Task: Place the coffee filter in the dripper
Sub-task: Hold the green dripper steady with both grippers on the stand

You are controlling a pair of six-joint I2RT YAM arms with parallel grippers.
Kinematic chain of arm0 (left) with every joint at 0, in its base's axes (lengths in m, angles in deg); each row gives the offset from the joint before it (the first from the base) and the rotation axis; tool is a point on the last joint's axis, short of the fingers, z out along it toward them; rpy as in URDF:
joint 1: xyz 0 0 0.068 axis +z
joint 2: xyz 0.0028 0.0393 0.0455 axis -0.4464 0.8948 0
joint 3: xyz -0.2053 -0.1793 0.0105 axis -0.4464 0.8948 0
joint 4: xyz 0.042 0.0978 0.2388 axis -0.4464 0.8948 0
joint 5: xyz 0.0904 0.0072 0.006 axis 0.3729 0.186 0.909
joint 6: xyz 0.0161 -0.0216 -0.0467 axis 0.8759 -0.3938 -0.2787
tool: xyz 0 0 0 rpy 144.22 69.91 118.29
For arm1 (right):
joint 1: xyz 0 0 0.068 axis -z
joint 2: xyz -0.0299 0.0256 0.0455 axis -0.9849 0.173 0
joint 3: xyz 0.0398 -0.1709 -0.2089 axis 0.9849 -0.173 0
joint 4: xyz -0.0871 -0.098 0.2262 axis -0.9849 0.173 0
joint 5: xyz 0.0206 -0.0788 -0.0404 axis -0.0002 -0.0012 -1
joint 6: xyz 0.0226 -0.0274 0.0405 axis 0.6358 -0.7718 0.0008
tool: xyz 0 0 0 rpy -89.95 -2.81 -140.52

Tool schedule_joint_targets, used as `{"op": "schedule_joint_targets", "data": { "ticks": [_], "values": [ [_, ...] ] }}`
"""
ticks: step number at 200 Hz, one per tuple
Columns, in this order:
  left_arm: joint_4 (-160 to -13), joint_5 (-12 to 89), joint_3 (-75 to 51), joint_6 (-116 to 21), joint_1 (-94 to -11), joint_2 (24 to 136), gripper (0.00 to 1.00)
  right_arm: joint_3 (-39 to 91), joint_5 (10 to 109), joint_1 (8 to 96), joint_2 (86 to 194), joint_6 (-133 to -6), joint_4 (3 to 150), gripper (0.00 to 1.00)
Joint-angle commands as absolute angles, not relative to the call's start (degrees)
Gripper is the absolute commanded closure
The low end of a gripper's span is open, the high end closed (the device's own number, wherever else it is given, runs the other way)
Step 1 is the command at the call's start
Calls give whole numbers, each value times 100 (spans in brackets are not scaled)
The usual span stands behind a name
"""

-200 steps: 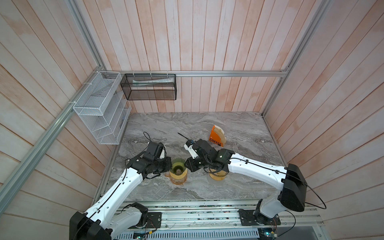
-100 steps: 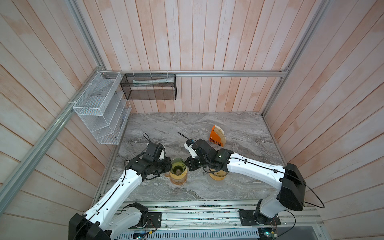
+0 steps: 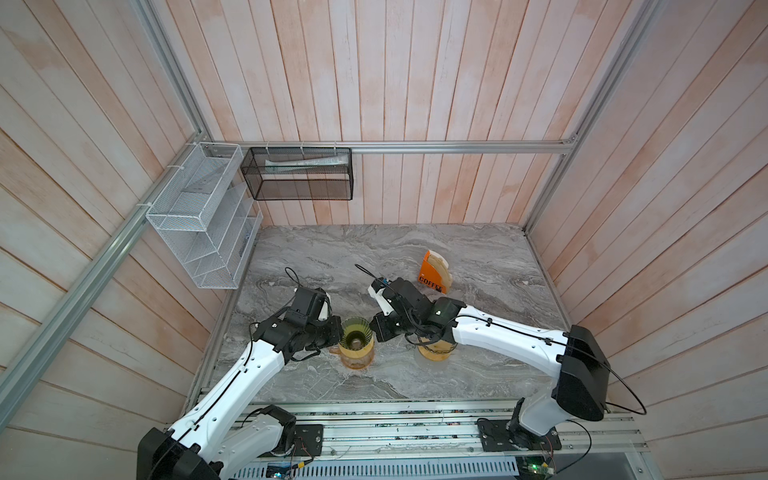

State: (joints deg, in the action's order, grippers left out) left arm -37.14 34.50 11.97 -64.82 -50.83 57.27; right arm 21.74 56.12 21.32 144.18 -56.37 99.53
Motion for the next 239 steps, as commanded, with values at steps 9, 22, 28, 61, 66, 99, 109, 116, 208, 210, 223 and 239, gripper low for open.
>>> {"op": "schedule_joint_targets", "data": {
  "ticks": [9,22,28,61,66,99,109,116,208,210,223,239],
  "values": [
    [-3724,3281,1392,-6543,-5103,5783,100,2045,5744,2072,14679,-5648,10196,95],
    [-3743,3273,1410,-6551,-5103,5784,100,2048,5740,2069,14695,-5648,10196,95],
    [-3752,3264,1420,-6552,-5109,5784,100,2048,5744,2063,14703,-5648,10196,95],
    [-3781,3238,1443,-6591,-5130,5775,100,2057,5731,2063,14714,-5648,10209,95],
    [-3790,3227,1447,-6596,-5138,5767,100,2053,5727,2064,14714,-5648,10213,96],
    [-3803,3229,1335,-6613,-5173,5706,100,2117,5665,2062,14658,-5657,10248,96],
    [-3799,3245,1270,-6618,-5182,5675,100,2155,5656,2062,14632,-5657,10254,95],
    [-3782,3255,1225,-6630,-5182,5653,100,2170,5657,2063,14619,-5657,10254,96],
    [-3762,3310,1004,-6700,-5207,5530,76,2189,5586,2054,14512,-5648,10266,92],
    [-3763,3320,1000,-6701,-5202,5529,76,2182,5586,2056,14512,-5648,10266,92],
    [-3768,3335,951,-6701,-5200,5497,75,2180,5569,2054,14495,-5648,10266,92],
    [-3745,3375,888,-6697,-5200,5469,70,2205,5542,2054,14463,-5639,10266,91]
  ]
}}
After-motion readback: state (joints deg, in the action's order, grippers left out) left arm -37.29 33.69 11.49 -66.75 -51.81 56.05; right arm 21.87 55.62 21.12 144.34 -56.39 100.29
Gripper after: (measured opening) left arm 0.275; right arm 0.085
